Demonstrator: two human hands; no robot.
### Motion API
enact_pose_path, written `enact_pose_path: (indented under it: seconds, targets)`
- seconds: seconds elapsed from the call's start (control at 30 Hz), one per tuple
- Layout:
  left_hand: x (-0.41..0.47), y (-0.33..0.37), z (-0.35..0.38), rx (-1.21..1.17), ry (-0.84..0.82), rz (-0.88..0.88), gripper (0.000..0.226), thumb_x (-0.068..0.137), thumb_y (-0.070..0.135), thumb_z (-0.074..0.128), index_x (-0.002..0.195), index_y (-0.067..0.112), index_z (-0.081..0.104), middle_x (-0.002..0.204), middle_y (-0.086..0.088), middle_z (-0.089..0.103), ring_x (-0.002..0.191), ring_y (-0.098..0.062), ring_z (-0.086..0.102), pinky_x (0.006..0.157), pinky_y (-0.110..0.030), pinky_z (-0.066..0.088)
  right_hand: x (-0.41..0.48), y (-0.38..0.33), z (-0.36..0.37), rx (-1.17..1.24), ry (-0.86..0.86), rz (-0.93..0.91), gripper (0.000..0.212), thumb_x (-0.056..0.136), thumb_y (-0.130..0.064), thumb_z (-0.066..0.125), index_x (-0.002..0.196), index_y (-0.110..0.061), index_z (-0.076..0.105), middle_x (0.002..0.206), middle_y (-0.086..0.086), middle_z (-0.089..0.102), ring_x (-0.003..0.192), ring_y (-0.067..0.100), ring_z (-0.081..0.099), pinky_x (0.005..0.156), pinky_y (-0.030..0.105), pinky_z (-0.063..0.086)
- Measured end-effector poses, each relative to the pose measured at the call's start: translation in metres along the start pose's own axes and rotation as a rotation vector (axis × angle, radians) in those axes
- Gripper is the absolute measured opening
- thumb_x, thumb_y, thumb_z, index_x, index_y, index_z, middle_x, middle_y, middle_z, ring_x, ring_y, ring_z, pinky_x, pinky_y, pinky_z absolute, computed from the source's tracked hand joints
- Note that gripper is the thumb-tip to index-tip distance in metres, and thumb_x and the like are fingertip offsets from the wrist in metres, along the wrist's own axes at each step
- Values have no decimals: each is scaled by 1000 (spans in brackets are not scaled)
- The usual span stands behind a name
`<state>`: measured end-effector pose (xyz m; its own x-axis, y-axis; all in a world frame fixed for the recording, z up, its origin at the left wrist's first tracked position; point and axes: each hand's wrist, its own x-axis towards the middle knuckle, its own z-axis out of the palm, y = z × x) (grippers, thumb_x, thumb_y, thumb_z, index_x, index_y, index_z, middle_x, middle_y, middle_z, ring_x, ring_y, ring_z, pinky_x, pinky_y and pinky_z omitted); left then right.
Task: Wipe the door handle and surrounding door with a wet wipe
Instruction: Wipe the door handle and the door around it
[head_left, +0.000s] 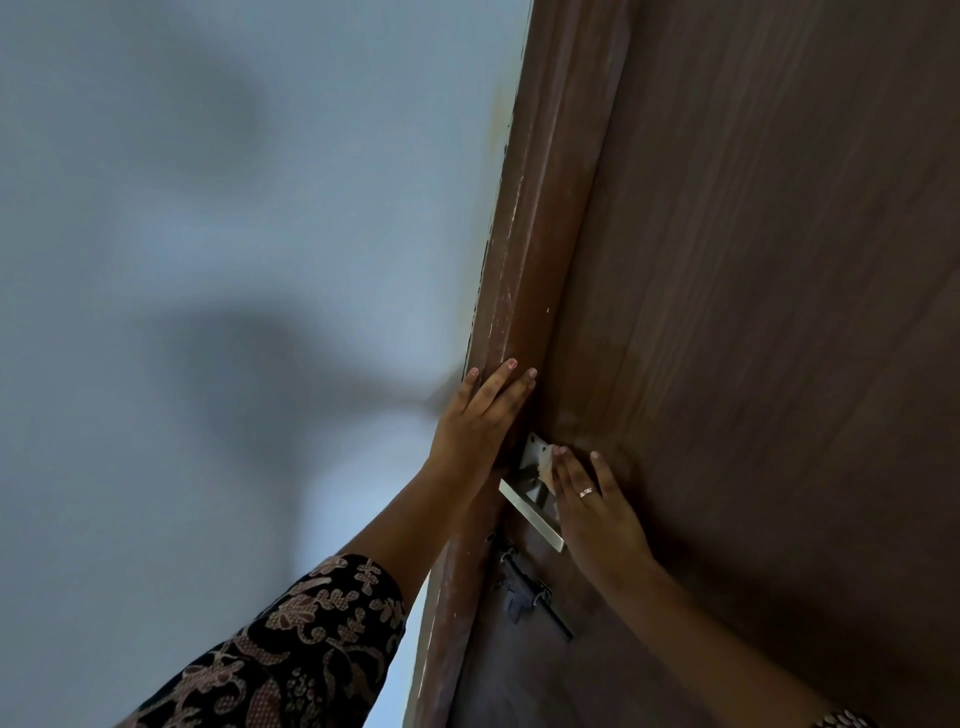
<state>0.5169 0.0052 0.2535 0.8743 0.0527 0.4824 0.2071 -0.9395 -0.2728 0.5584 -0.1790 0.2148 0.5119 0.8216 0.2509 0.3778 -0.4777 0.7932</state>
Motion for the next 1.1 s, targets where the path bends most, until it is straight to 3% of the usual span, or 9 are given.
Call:
enact_pose_path:
  seconds: [0.2, 0.3, 0.37, 0.47, 0.63, 0.83, 0.97, 1.03, 1.1]
  targets:
    - [-3, -1, -2, 66, 21, 30, 74, 99, 15, 39, 152, 11, -13, 162, -3, -14, 148, -27, -13, 120, -45, -1, -5, 9, -3, 233, -53, -141, 38, 93, -27, 45, 127, -14, 56, 139, 4, 52, 136, 22, 36, 113, 47, 20]
    - [-5, -6, -3, 80, 35, 75, 76, 96, 16, 42, 152, 9, -9, 162, -6, -10, 149, -24, -10, 119, -42, -5, -6, 11, -17, 396, -24, 3, 29, 89, -22, 50, 116, -21, 63, 108, -2, 70, 113, 20, 55, 93, 35, 44]
    - [-4, -14, -6, 84, 62, 95, 77, 94, 16, 43, 152, 10, -7, 162, -6, -9, 149, -23, -8, 117, -42, -9, -3, 8, -24, 613, 30, 136, 35, 88, -18, 55, 122, -23, 59, 97, -1, 73, 103, 22, 59, 78, 32, 50]
    - [0, -24, -9, 149, 66, 112, 84, 93, 26, 48, 153, 10, -9, 162, -5, -13, 149, -21, -11, 114, -47, -15, 9, -11, -34, 895, -8, 214, 39, 92, -23, 51, 130, -28, 46, 105, 3, 68, 99, 22, 62, 69, 32, 51]
    - [3, -25, -8, 205, 20, 136, 94, 91, 39, 54, 152, 11, -11, 162, -7, -12, 149, -24, -12, 115, -50, -9, 25, -51, -27, 726, -92, 203, 43, 94, -12, 47, 132, -24, 31, 115, 11, 59, 94, 26, 61, 66, 34, 48]
    - [5, -24, -6, 225, 12, 141, 90, 92, 37, 51, 152, 12, -12, 161, -6, -14, 148, -26, -13, 116, -52, -6, 49, -51, -26, 761, -124, 204, 38, 96, -12, 43, 130, -30, 39, 110, 12, 59, 92, 28, 64, 61, 31, 44]
    - [4, -23, -5, 210, 30, 141, 88, 91, 30, 49, 152, 12, -10, 162, -5, -13, 148, -26, -12, 115, -51, -11, 49, -33, -16, 1154, -262, 134, 22, 97, -18, 48, 118, -25, 47, 107, 7, 64, 85, 21, 61, 62, 28, 43]
    - [4, -22, -4, 209, 19, 143, 89, 90, 32, 50, 153, 13, -10, 162, -5, -12, 149, -26, -12, 114, -52, -11, 43, -25, -11, 1444, -386, 147, 14, 98, -20, 48, 109, -27, 50, 84, 2, 59, 63, 13, 55, 45, 21, 44]
    - [5, -23, -4, 208, 23, 144, 91, 89, 35, 53, 153, 14, -9, 162, -4, -12, 149, -26, -11, 113, -52, -14, 34, -21, -8, 1532, -416, 167, 14, 98, -19, 47, 107, -29, 51, 69, -3, 51, 52, 8, 51, 36, 16, 39]
